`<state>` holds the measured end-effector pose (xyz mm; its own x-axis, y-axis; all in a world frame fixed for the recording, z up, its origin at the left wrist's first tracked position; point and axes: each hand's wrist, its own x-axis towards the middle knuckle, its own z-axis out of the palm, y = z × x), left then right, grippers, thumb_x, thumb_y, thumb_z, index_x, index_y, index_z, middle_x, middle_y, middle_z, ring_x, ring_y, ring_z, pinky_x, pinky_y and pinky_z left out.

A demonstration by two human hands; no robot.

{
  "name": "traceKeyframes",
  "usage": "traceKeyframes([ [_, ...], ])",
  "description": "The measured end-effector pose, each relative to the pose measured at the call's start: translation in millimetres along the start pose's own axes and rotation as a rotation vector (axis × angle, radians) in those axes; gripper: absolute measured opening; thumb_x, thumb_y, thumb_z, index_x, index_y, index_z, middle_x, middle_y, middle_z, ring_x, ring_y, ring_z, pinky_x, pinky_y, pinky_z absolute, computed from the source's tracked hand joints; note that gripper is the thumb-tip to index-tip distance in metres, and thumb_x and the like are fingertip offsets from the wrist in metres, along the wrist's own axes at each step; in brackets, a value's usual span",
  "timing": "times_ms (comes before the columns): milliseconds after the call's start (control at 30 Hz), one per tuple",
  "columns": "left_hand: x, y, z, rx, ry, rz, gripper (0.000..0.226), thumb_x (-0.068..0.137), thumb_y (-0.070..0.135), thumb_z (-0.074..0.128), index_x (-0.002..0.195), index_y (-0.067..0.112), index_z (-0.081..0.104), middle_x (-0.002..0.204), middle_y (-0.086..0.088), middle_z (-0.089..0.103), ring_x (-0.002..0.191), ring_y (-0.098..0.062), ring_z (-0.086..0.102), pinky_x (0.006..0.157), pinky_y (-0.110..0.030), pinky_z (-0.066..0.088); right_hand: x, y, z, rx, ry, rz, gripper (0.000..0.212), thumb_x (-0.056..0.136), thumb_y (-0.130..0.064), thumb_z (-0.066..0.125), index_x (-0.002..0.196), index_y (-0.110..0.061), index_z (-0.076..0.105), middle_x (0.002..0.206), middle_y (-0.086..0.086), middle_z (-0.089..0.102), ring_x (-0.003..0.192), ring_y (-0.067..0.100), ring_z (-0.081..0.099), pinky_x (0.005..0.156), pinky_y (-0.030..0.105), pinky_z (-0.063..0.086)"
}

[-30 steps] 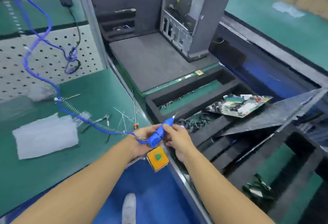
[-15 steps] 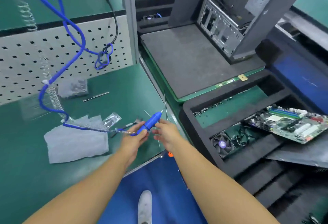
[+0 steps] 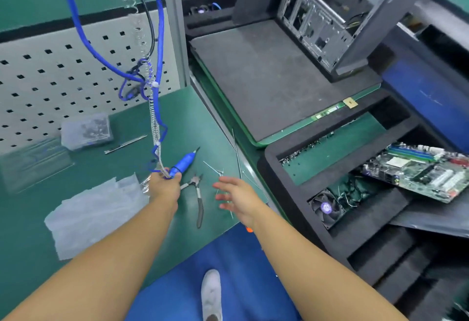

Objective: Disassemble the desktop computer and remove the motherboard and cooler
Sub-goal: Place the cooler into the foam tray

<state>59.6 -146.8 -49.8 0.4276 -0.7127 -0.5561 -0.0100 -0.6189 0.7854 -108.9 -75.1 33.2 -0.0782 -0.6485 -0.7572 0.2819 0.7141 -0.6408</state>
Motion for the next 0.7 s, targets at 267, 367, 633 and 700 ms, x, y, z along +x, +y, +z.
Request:
traceKeyframes([
  [267,-50.5,12.1,3.7,-0.054,0.268,-0.119,0.044,0.086,0.018,0.069,0.125,0.010,0.051,0.108,-0.009,0.063,0.089,-0.030,0.062,0.083,-0.039,0.053,-10.1,-9.4,-9.8,0.081,0.028,-0.034,0.028,0.095,-0.006,0.058,0.123,-0.010,0.058,0.118,0.009,0.070,0.077,0.020,0.061,0.060,0.026,0.050],
  [367,-82.0,15.5,18.1,-0.136,0.066,-0.141,0.021,0.094,0.019,0.054,0.109,0.005,0.056,0.087,-0.011,0.061,0.064,-0.023,0.056,0.056,-0.030,0.048,-24.8,-11.0,-17.1,0.118,0.052,-0.074,0.024,0.094,-0.004,0.054,0.118,-0.009,0.059,0.105,0.009,0.070,0.067,0.017,0.059,0.056,0.025,0.047],
  [633,-205.3,54.3,95.0,-0.101,-0.522,-0.020,0.016,0.089,0.020,0.045,0.075,0.018,0.052,0.055,0.003,0.049,0.041,-0.011,0.041,0.039,-0.020,0.024,-104.7,-22.6,-99.7,0.186,0.289,-0.250,0.009,0.094,-0.014,0.052,0.093,-0.016,0.061,0.074,0.000,0.060,0.051,0.011,0.039,0.041,0.019,0.028],
  [700,-244.8,58.3,118.1,-0.062,-0.611,0.011,0.016,0.089,0.027,0.045,0.077,0.020,0.052,0.052,0.007,0.047,0.038,-0.011,0.034,0.037,-0.017,0.020,-133.5,-22.3,-134.0,0.190,0.367,-0.283,0.009,0.093,-0.016,0.053,0.086,-0.017,0.058,0.071,0.001,0.059,0.047,0.010,0.037,0.039,0.018,0.025],
])
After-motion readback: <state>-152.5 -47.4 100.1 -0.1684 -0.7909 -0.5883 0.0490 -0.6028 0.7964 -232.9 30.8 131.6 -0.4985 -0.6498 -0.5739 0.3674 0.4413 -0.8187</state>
